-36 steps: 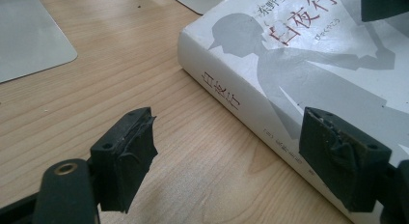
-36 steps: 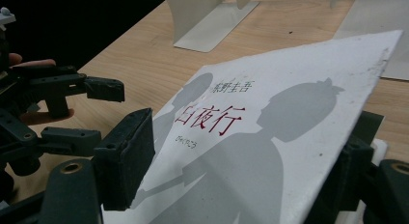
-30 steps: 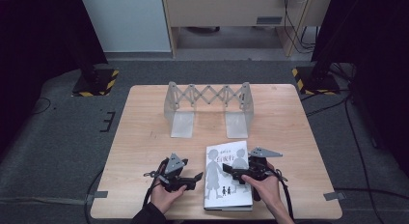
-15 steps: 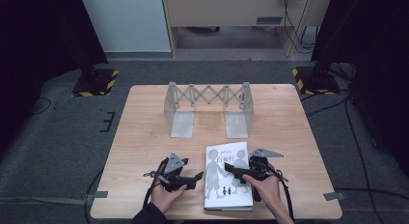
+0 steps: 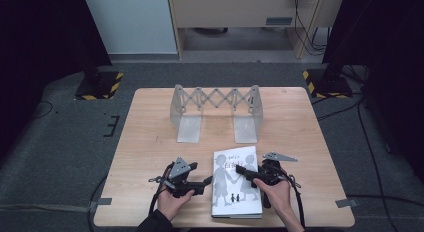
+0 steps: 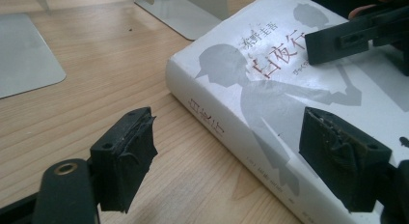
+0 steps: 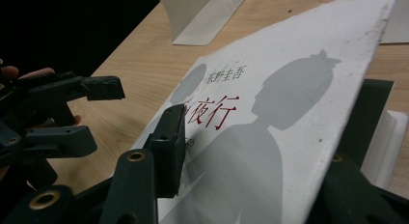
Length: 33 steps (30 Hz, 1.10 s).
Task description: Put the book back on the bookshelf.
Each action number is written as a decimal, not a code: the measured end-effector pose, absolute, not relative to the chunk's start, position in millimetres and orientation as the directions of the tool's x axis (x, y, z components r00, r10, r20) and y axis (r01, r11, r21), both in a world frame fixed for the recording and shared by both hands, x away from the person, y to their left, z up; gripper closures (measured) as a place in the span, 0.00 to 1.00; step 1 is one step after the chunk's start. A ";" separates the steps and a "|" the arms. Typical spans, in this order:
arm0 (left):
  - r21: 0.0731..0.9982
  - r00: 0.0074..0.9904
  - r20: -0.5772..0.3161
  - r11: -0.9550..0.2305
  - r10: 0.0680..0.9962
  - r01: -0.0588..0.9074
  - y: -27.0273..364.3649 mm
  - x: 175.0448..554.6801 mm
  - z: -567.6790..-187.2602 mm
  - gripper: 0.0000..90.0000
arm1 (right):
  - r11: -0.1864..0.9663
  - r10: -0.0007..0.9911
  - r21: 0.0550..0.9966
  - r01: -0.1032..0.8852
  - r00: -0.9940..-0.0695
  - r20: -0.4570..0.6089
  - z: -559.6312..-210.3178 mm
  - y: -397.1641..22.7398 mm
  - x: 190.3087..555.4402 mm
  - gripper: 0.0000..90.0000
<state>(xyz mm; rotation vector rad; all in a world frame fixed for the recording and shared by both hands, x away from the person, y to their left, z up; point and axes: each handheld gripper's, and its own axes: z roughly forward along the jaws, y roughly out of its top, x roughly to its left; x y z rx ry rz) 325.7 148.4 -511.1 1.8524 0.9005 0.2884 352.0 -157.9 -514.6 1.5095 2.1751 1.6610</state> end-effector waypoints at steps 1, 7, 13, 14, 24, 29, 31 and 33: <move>0.868 0.693 -0.196 -0.206 0.694 0.451 148.0 325.5 -510.6 0.22 | -0.035 0.680 0.748 0.662 -0.533 0.503 -513.6 -158.1 352.0 0.64; 0.872 0.703 -0.229 -0.178 0.673 0.455 143.9 324.5 -509.3 0.21 | -0.057 0.672 0.759 0.649 -0.537 0.510 -507.5 -158.6 350.3 0.70; 0.866 0.715 -0.278 -0.155 0.642 0.476 137.1 323.4 -511.6 0.21 | -0.090 0.642 0.770 0.632 -0.554 0.530 -497.0 -159.6 346.6 0.79; 0.862 0.715 -0.287 -0.154 0.637 0.483 135.7 323.3 -512.5 0.21 | -0.097 0.638 0.771 0.630 -0.555 0.534 -495.5 -159.9 345.7 0.80; 0.854 0.738 -0.282 -0.190 0.613 0.484 126.1 321.8 -519.3 0.15 | -0.105 0.595 0.797 0.594 -0.605 0.529 -479.8 -160.8 339.4 0.89; 0.849 0.749 -0.323 -0.172 0.579 0.499 122.5 323.2 -524.5 0.05 | -0.101 0.577 0.809 0.579 -0.628 0.522 -477.5 -161.9 338.3 0.90; 0.845 0.749 -0.348 -0.158 0.563 0.511 120.2 323.0 -527.4 0.00 | -0.100 0.567 0.813 0.574 -0.638 0.521 -476.9 -162.1 337.8 0.90; 0.846 0.749 -0.348 -0.157 0.564 0.510 119.7 322.9 -527.7 0.00 | -0.096 0.565 0.815 0.571 -0.643 0.517 -476.2 -162.5 337.6 0.90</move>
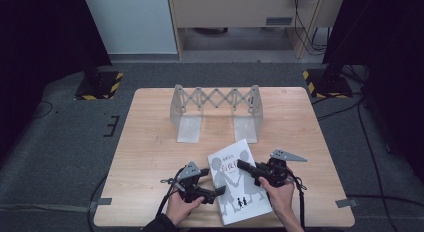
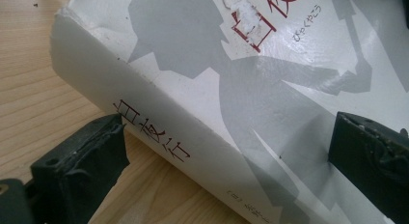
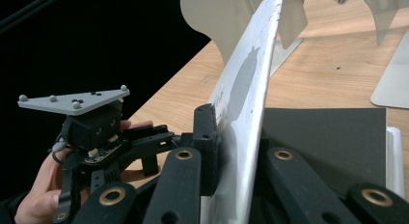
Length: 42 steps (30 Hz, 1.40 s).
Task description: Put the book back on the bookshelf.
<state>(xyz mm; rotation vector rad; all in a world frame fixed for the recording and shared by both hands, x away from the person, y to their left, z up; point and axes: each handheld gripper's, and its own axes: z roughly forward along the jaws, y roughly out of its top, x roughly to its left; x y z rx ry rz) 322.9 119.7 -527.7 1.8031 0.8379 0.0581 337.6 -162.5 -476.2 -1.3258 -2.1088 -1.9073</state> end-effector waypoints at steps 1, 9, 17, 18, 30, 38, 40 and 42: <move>0.845 0.749 -0.347 -0.158 0.564 0.511 119.4 322.9 -527.5 0.00 | -0.099 0.563 0.814 0.572 -0.642 0.520 -476.7 -162.8 337.8 0.90; 0.849 0.753 -0.347 -0.153 0.560 0.506 119.7 322.7 -528.2 0.00 | -0.104 0.551 0.816 0.569 -0.650 0.524 -477.8 -164.3 338.1 0.90; 0.827 0.753 -0.382 -0.164 0.536 0.537 120.4 319.5 -531.0 0.00 | -0.107 0.535 0.815 0.570 -0.658 0.530 -477.8 -165.4 338.6 0.91; 0.827 0.752 -0.382 -0.164 0.537 0.537 120.2 319.2 -530.8 0.00 | -0.107 0.533 0.816 0.569 -0.660 0.530 -477.6 -165.4 338.6 0.91; 0.783 0.730 -0.455 -0.161 0.510 0.601 119.4 323.3 -533.7 0.00 | -0.103 0.509 0.815 0.570 -0.674 0.535 -479.5 -167.1 341.5 0.91; 0.777 0.741 -0.472 -0.172 0.478 0.606 118.6 325.5 -533.0 0.00 | -0.093 0.494 0.820 0.564 -0.689 0.530 -478.1 -166.7 341.0 0.91; 0.764 0.732 -0.481 -0.179 0.483 0.620 117.9 326.6 -531.8 0.00 | -0.096 0.493 0.817 0.569 -0.685 0.536 -479.2 -166.9 341.8 0.91; 0.756 0.728 -0.487 -0.184 0.483 0.628 118.1 327.8 -532.2 0.00 | -0.094 0.495 0.812 0.577 -0.680 0.541 -479.7 -166.6 343.0 0.90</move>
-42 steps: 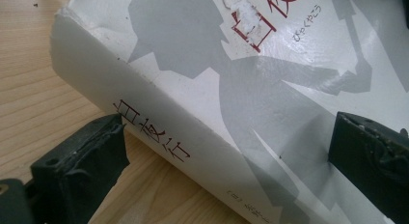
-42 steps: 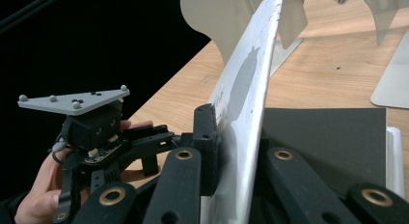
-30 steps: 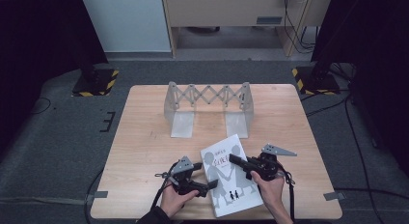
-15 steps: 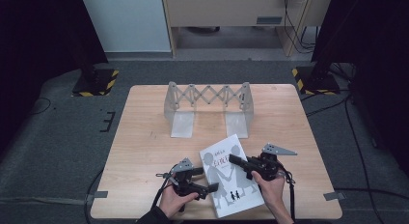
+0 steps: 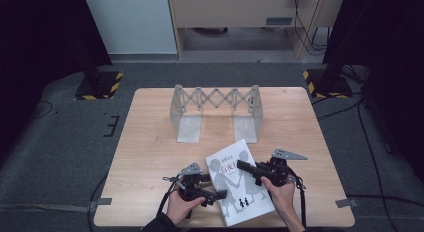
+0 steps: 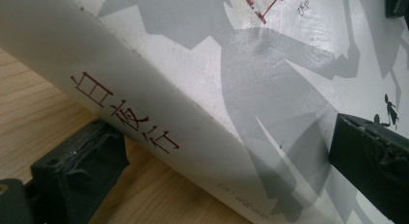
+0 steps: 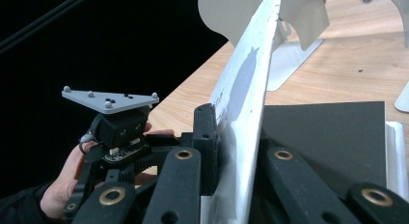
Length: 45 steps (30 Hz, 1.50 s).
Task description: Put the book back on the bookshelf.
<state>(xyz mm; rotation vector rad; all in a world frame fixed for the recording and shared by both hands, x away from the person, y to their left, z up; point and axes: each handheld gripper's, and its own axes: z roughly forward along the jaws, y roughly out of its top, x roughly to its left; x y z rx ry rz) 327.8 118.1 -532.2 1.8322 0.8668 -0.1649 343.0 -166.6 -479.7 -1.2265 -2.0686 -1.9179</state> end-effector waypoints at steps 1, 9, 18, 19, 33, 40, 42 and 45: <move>0.754 0.725 -0.491 -0.182 0.483 0.631 118.2 328.2 -532.9 0.00 | -0.093 0.497 0.809 0.580 -0.677 0.543 -480.1 -166.5 343.7 0.90; 0.705 0.681 -0.558 -0.161 0.475 0.690 117.3 331.1 -544.0 0.00 | -0.028 0.558 0.805 0.593 -0.659 0.504 -487.8 -164.9 349.3 0.80; 0.710 0.670 -0.557 -0.138 0.491 0.691 115.9 328.3 -545.2 0.00 | 0.059 0.614 0.817 0.573 -0.667 0.423 -498.0 -164.1 350.3 0.63; 0.710 0.670 -0.556 -0.138 0.493 0.690 115.7 328.1 -545.2 0.00 | 0.059 0.614 0.817 0.573 -0.667 0.423 -498.0 -164.1 350.3 0.63; 0.716 0.666 -0.537 -0.137 0.517 0.685 110.9 325.9 -544.3 0.00 | 0.081 0.642 0.823 0.563 -0.661 0.389 -504.8 -168.0 347.2 0.53; 0.712 0.644 -0.551 -0.104 0.530 0.695 106.5 328.1 -545.0 0.00 | 0.069 0.654 0.821 0.567 -0.647 0.391 -505.7 -169.8 347.1 0.53; 0.712 0.646 -0.548 -0.107 0.531 0.693 106.3 328.0 -544.9 0.00 | 0.084 0.656 0.815 0.573 -0.648 0.387 -505.7 -169.4 347.2 0.49; 0.714 0.647 -0.542 -0.112 0.536 0.691 106.2 327.7 -544.6 0.00 | 0.103 0.661 0.811 0.576 -0.649 0.376 -505.7 -169.9 347.5 0.43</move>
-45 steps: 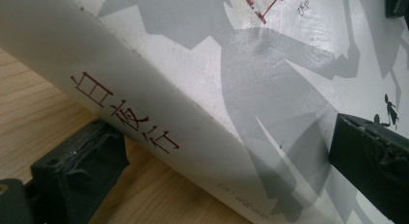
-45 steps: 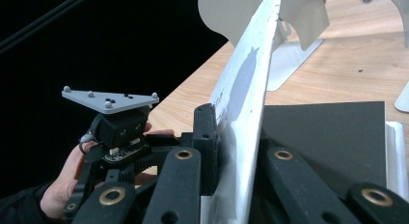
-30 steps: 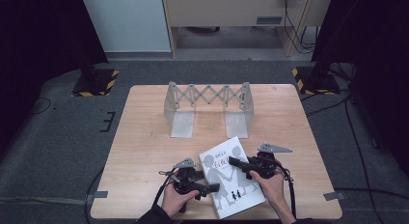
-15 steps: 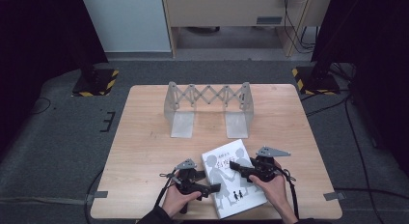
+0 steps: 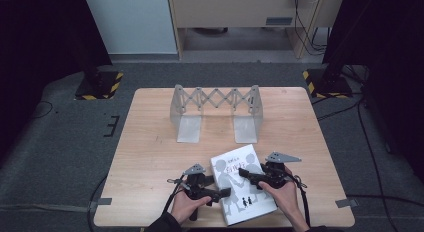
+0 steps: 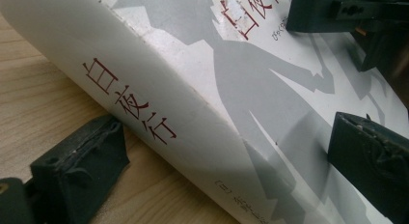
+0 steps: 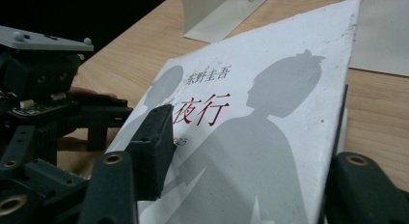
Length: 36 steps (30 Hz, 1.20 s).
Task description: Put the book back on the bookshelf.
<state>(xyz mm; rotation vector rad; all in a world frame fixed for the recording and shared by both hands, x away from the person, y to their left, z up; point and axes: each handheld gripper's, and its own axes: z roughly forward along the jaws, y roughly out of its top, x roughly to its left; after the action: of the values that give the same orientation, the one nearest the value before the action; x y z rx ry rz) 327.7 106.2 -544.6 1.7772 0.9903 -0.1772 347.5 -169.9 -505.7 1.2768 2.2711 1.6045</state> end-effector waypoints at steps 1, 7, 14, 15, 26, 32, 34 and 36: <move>0.714 0.647 -0.542 -0.112 0.537 0.691 106.5 327.7 -544.6 0.01 | 0.112 0.667 0.801 0.588 -0.642 0.378 -505.5 -170.3 347.6 0.41; 0.714 0.641 -0.532 -0.113 0.553 0.691 107.5 327.2 -544.1 0.06 | 0.147 0.726 0.798 0.585 -0.612 0.315 -508.6 -182.0 345.7 0.39; 0.715 0.640 -0.528 -0.114 0.558 0.690 107.1 326.8 -543.8 0.07 | 0.144 0.731 0.781 0.607 -0.598 0.329 -517.0 -188.5 344.9 0.37; 0.715 0.640 -0.528 -0.114 0.558 0.690 107.0 326.8 -543.8 0.07 | 0.132 0.731 0.777 0.615 -0.590 0.343 -517.9 -188.8 345.1 0.36; 0.716 0.639 -0.527 -0.113 0.561 0.689 106.5 326.9 -543.7 0.07 | 0.094 0.691 0.746 0.659 -0.583 0.428 -525.6 -187.5 344.4 0.33; 0.717 0.637 -0.526 -0.109 0.563 0.688 106.5 326.7 -543.6 0.07 | 0.091 0.685 0.740 0.667 -0.581 0.439 -526.2 -188.2 346.1 0.33; 0.718 0.637 -0.524 -0.109 0.565 0.688 106.5 326.6 -543.5 0.07 | 0.091 0.688 0.741 0.665 -0.580 0.436 -526.1 -188.1 346.0 0.34; 0.716 0.637 -0.526 -0.109 0.564 0.689 106.8 326.9 -543.4 0.07 | 0.090 0.693 0.745 0.661 -0.579 0.430 -525.2 -187.0 345.4 0.34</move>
<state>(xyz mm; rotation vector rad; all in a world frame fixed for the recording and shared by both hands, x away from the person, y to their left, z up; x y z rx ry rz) 326.9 106.8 -543.4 1.7818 1.0129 -0.1456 345.4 -187.0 -525.2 1.4261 2.2946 1.5383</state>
